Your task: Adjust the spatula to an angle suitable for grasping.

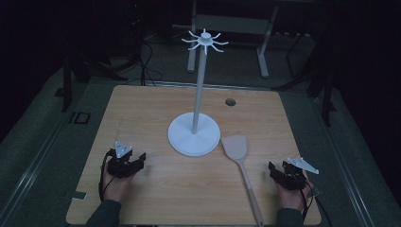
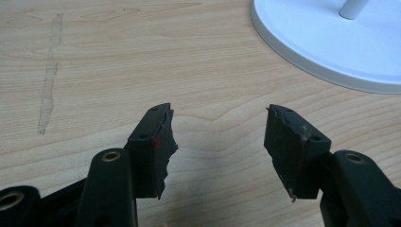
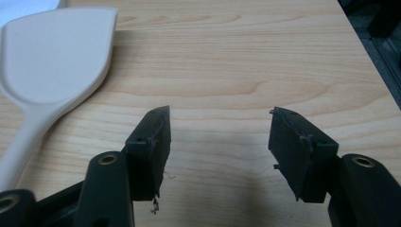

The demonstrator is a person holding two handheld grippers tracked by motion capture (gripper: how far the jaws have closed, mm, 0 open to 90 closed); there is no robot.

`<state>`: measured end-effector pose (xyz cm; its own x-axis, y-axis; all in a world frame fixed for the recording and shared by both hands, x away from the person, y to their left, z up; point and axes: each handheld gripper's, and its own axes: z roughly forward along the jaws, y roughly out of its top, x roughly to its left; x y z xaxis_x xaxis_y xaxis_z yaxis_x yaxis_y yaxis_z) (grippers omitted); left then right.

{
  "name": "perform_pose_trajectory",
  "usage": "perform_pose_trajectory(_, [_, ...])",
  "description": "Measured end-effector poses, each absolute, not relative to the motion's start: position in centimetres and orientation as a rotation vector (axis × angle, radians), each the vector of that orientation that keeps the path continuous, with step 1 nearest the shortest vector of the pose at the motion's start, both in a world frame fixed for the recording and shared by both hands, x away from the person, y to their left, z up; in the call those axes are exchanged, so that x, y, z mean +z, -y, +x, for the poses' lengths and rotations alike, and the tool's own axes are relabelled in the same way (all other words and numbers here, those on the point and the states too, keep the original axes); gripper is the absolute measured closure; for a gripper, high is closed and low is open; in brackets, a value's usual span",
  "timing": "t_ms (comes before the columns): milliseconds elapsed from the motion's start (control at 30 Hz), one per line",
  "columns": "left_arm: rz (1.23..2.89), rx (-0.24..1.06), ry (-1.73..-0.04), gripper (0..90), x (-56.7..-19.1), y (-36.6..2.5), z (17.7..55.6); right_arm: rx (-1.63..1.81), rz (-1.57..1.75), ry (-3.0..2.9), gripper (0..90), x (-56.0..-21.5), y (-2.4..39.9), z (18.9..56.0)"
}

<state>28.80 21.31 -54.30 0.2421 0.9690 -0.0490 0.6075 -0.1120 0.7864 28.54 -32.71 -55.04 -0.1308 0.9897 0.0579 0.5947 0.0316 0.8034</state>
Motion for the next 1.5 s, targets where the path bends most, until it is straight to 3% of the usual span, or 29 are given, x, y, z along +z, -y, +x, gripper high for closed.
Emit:
perform_pose_trajectory(767, [1.825,0.654,-1.441,43.0,-54.3,-21.0,28.7,0.968,1.383,-2.061,64.9,-52.1,27.3,27.4])
perform_pose_trajectory(1233, [1.83,0.656,-1.437,43.0,-54.4,-20.9,28.7,0.866,1.343,-2.29,61.7,-54.2,23.7,27.9])
perform_pose_trajectory(1500, [1.829,0.654,-1.439,43.1,-54.4,-21.0,28.7,0.795,1.296,-2.357,68.8,-54.6,23.7,28.6])
